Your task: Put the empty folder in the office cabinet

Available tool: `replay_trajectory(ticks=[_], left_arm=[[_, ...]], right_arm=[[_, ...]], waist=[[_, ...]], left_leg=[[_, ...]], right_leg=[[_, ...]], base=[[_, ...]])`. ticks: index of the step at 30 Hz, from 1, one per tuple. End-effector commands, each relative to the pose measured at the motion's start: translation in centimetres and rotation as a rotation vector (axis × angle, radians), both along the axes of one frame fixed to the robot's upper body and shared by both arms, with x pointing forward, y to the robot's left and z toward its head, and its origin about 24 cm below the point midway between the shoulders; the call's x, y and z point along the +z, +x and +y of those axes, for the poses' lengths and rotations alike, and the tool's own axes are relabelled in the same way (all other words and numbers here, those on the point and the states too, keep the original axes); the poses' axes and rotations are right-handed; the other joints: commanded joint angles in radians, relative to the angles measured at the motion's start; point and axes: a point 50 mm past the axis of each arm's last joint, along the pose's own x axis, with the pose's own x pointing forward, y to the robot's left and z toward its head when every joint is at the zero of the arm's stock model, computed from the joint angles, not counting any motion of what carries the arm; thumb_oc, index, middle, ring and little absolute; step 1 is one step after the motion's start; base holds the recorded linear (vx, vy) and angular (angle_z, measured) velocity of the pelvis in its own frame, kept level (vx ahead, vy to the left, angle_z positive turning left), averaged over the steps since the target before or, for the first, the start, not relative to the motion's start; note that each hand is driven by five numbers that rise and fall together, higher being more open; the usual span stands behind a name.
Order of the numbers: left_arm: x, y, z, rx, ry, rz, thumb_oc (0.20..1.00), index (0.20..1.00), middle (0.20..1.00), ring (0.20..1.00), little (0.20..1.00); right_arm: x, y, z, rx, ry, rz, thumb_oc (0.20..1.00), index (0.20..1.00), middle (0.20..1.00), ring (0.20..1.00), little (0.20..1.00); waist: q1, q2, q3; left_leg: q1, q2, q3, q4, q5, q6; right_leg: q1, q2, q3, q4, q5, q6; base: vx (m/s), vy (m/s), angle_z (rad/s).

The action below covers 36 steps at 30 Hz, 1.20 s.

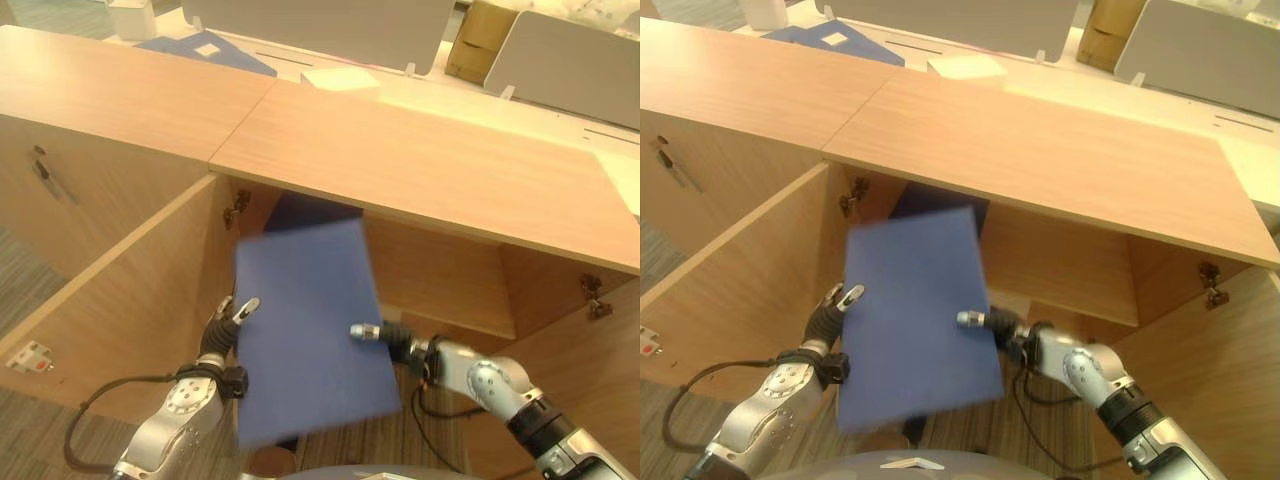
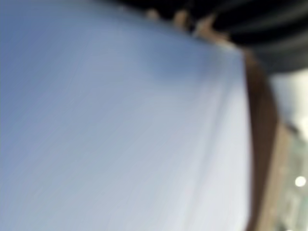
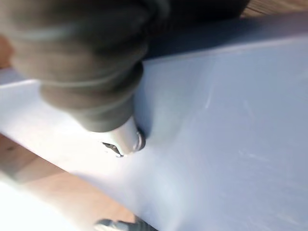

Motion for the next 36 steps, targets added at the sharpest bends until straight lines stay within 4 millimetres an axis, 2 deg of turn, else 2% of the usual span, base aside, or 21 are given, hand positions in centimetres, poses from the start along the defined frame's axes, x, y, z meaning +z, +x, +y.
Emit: replay_trajectory(ticks=[1,6,12,18,20,21,23,25,30,36], left_arm=[[2.8,1.7,1.0,0.027,0.048,-0.170,1.000,1.000,1.000,1.000,1.000],[2.9,1.8,1.4,0.049,0.053,-0.172,1.000,1.000,1.000,1.000,1.000],[2.1,1.9,0.9,0.063,0.051,-0.113,1.000,1.000,1.000,1.000,1.000],[-1.7,0.7,1.7,0.173,0.096,0.091,1.000,1.000,1.000,1.000,1.000],[-3.9,-0.5,2.3,0.218,0.117,0.189,1.000,1.000,1.000,1.000,1.000],[-4.3,-0.7,2.4,0.227,0.120,0.205,1.000,1.000,1.000,1.000,1.000],[-5.9,-1.8,3.0,0.262,0.153,0.282,1.000,1.000,1.000,1.000,1.000],[-9.4,-4.6,4.2,0.336,0.198,0.433,1.000,1.000,1.000,1.000,1.000],[-12.1,-7.5,4.5,0.390,0.228,0.568,1.000,1.000,1.000,1.000,1.000],[-13.8,-9.7,4.4,0.432,0.232,0.659,1.000,1.000,1.000,1.000,1.000]], right_arm=[[1.6,-0.2,1.8,0.153,0.135,-0.057,0.200,0.200,0.200,0.200,0.200],[0.7,-1.0,1.3,0.204,0.116,-0.032,0.200,0.200,0.200,0.200,0.200],[0.4,-0.5,1.5,0.106,0.125,-0.009,0.200,0.200,0.200,0.200,0.200],[-0.4,1.7,0.5,-0.220,0.074,0.025,0.200,0.200,0.200,0.200,0.200],[-0.9,2.4,-0.2,-0.348,0.052,0.025,0.200,0.200,0.200,0.200,0.200],[-1.0,2.6,-0.3,-0.367,0.055,0.031,0.200,0.200,0.200,0.200,0.200],[-1.3,3.0,-0.7,-0.448,0.053,0.044,0.200,0.200,0.200,0.200,0.200],[-1.8,3.5,-1.4,-0.579,0.039,0.054,0.200,0.200,0.200,0.200,0.200],[-2.3,3.0,-1.2,-0.632,0.043,0.086,0.200,0.200,0.200,0.200,0.200],[-3.3,2.2,-0.8,-0.634,0.035,0.114,0.200,0.200,0.200,0.200,0.200]], waist=[[0.029,0.001,0.000],[0.034,-0.004,0.001],[0.032,-0.005,0.001],[0.013,0.007,-0.003],[0.005,0.013,-0.001],[0.005,0.014,0.000],[0.000,0.017,0.001],[-0.015,0.024,0.004],[-0.037,0.030,0.006],[-0.048,0.030,0.007]], left_leg=[[0.068,-0.032,0.029,-0.004,-0.157,0.028],[0.068,-0.034,0.019,-0.004,-0.154,0.024],[0.070,-0.035,0.014,-0.004,-0.156,0.024],[0.071,-0.033,0.025,-0.004,-0.159,0.024],[0.071,-0.033,0.033,-0.004,-0.160,0.026],[0.072,-0.032,0.034,-0.004,-0.160,0.027],[0.072,-0.031,0.039,-0.004,-0.162,0.028],[0.073,-0.028,0.053,-0.004,-0.162,0.029],[0.073,-0.024,0.072,-0.004,-0.166,0.033],[0.071,-0.023,0.079,-0.004,-0.169,0.035]], right_leg=[[-0.073,-0.012,-0.015,-0.002,0.085,0.063],[-0.069,-0.009,-0.018,-0.002,0.083,0.060],[-0.066,-0.006,-0.016,-0.002,0.078,0.055],[-0.070,-0.005,-0.003,-0.002,0.076,0.049],[-0.072,-0.005,0.002,-0.002,0.077,0.049],[-0.072,-0.006,0.002,-0.002,0.076,0.049],[-0.073,-0.005,0.006,-0.001,0.077,0.049],[-0.079,-0.005,0.016,0.004,0.077,0.050],[-0.087,-0.003,0.034,0.006,0.077,0.051],[-0.094,-0.002,0.045,0.006,0.078,0.053]], base=[[-0.01,-0.026,0.06],[0.00,-0.004,0.01],[0.01,-0.008,0.03],[0.00,0.004,-0.01],[-0.01,0.022,-0.06],[-0.01,0.015,-0.04],[0.00,0.000,0.00],[-0.01,0.026,-0.07],[0.00,0.020,-0.09],[0.00,0.007,-0.07]])
